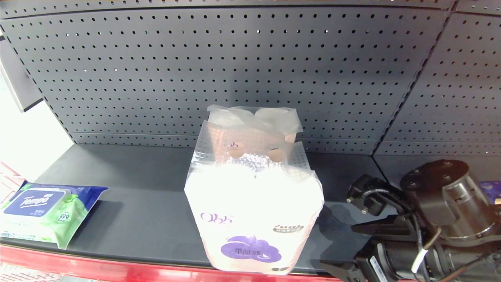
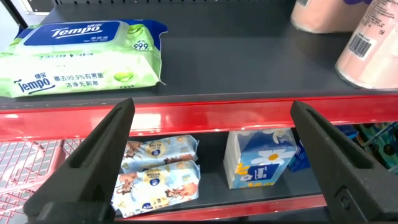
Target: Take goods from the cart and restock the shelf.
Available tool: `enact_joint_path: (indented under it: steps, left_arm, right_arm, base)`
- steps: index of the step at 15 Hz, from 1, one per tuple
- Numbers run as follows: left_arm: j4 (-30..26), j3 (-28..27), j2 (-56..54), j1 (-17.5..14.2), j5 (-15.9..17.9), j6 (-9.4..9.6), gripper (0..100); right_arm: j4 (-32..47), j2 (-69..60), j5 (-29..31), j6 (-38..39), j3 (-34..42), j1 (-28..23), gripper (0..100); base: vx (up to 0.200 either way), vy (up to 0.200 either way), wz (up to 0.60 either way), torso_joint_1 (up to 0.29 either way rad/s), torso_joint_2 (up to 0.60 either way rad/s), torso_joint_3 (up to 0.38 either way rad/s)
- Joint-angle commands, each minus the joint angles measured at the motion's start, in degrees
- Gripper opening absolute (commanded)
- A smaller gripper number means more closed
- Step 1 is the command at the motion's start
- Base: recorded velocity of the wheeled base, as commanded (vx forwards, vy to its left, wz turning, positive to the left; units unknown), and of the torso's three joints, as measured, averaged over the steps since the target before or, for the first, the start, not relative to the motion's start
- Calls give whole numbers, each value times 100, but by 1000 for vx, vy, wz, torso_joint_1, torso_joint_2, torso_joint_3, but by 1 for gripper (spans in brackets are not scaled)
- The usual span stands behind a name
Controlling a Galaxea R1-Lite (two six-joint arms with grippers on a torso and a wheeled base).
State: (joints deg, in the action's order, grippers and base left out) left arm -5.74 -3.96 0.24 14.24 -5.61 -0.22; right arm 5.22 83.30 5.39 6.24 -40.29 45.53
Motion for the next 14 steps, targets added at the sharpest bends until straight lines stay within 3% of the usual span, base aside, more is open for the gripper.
enact_joint_path:
  steps: [1,14]
  left_arm:
    - [3,1,2,0,-2,-13,100]
    - [3,9,2,0,-2,-13,100]
  right_arm:
    - [-3,248,6,0,-49,26,100]
    - [-3,732,129,17,-383,369,100]
  base:
    - [0,0,0,0,0,0]
    - [0,0,0,0,0,0]
